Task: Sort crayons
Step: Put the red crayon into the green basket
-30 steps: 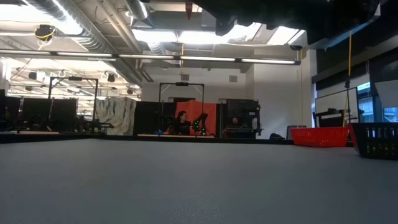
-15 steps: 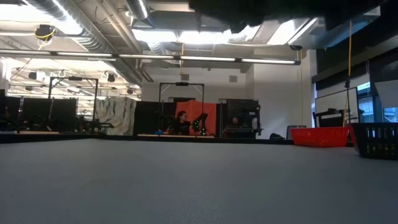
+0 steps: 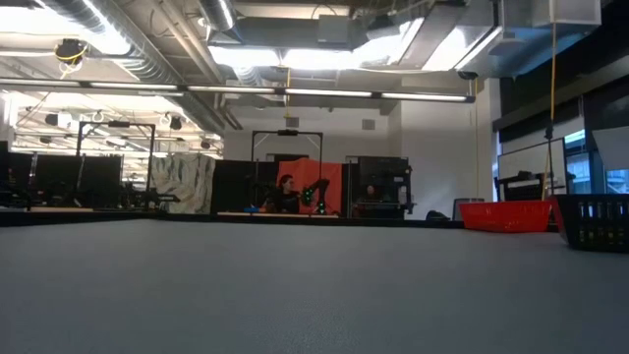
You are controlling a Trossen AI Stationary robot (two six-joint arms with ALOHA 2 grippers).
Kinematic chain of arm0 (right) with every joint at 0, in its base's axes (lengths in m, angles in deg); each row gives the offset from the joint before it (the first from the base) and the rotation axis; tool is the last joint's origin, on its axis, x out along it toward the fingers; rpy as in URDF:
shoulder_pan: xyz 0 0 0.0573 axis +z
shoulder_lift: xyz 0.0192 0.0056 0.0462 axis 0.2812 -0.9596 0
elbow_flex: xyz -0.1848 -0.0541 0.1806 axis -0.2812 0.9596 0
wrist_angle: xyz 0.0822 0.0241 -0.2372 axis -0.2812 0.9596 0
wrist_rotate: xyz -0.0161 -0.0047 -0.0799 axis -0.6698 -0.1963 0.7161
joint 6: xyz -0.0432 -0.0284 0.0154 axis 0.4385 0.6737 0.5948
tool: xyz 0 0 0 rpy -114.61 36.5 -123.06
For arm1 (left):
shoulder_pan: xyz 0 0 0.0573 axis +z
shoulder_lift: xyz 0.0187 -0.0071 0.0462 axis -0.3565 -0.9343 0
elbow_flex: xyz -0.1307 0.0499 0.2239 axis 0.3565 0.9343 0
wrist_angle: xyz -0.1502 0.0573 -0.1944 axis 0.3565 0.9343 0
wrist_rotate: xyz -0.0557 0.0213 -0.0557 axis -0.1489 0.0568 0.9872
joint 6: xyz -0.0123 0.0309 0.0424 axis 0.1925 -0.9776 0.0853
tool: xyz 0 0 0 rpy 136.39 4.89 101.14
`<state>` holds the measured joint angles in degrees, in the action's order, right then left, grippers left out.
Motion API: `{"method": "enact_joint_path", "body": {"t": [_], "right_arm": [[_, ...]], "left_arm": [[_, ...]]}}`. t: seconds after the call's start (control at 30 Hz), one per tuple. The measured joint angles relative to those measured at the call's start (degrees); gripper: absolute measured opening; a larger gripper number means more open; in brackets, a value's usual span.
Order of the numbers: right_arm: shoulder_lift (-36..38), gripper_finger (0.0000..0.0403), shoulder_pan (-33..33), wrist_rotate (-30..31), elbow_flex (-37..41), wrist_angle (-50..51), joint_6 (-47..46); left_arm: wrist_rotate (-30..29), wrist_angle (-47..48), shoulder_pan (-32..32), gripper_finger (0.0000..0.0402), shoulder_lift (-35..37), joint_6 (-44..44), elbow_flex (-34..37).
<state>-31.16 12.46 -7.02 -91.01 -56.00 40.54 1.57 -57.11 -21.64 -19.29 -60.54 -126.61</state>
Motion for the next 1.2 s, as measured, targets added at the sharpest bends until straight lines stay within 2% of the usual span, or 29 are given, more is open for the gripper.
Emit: {"method": "enact_joint_path", "body": {"t": [0.27,0.43,0.57,0.73,0.87,1.1,1.2], "right_arm": [[5.14,0.0015,8.06,0.2,-5.92,23.01,-19.45],[4.98,0.0019,13.39,-4.56,-8.53,32.62,-34.18],[4.77,0.0013,18.0,-4.51,-8.41,39.54,-47.17],[2.8,0.0018,24.37,-4.92,-6.1,43.42,-65.14],[-0.54,0.0017,28.53,-11.75,-4.36,43.81,-79.42],[-5.98,0.0025,34.57,-17.56,-4.23,43.54,-97.32],[-7.99,0.0036,36.18,-21.31,-4.23,43.83,-108.35]], "left_arm": [[-0.07,0.48,0.0,0.0131,0.0,0.05,-0.02],[-0.04,0.7,0.0,0.0131,0.0,0.07,-0.02],[-0.04,0.72,0.0,0.0131,0.0,0.07,-0.02],[0.05,0.7,0.44,0.0131,0.0,-0.42,-0.02],[1.01,0.68,1.92,0.0132,0.0,-3.01,-0.02],[3.15,0.84,4.4,0.0132,-0.02,-2.85,-0.04],[3.22,0.86,4.76,0.0131,-0.02,-2.83,-0.04]]}}
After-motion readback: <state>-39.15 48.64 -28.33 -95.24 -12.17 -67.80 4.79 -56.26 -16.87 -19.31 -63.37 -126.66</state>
